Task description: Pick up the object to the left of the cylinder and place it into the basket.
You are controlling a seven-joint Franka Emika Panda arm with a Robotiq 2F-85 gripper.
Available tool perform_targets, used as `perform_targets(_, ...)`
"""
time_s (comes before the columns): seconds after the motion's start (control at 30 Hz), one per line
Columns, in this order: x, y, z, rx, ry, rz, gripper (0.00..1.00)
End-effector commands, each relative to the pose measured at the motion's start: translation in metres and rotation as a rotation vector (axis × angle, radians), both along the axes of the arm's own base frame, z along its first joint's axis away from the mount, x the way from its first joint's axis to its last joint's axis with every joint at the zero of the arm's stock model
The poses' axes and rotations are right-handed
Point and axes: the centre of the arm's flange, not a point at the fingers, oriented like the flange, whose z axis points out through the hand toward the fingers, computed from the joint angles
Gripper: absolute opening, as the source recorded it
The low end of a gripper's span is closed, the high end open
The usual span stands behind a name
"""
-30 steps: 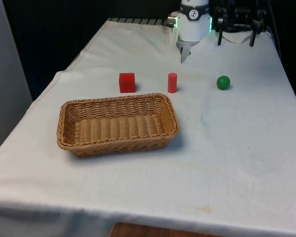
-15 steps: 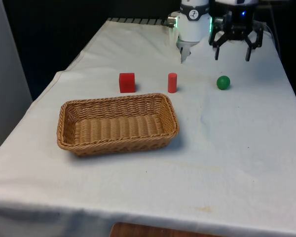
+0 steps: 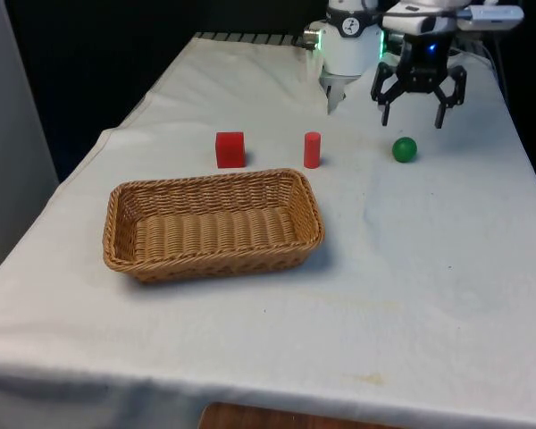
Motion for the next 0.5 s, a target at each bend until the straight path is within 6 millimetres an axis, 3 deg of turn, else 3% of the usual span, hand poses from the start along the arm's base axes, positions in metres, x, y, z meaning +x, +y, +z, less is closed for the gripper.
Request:
perform_targets(0.0,0.0,-0.003,-0.005,-0.004,-0.014,0.002,1.0)
perform_targets(0.47,-0.006,-0.008,-0.031,-0.006,-0.015,0.006,1.0)
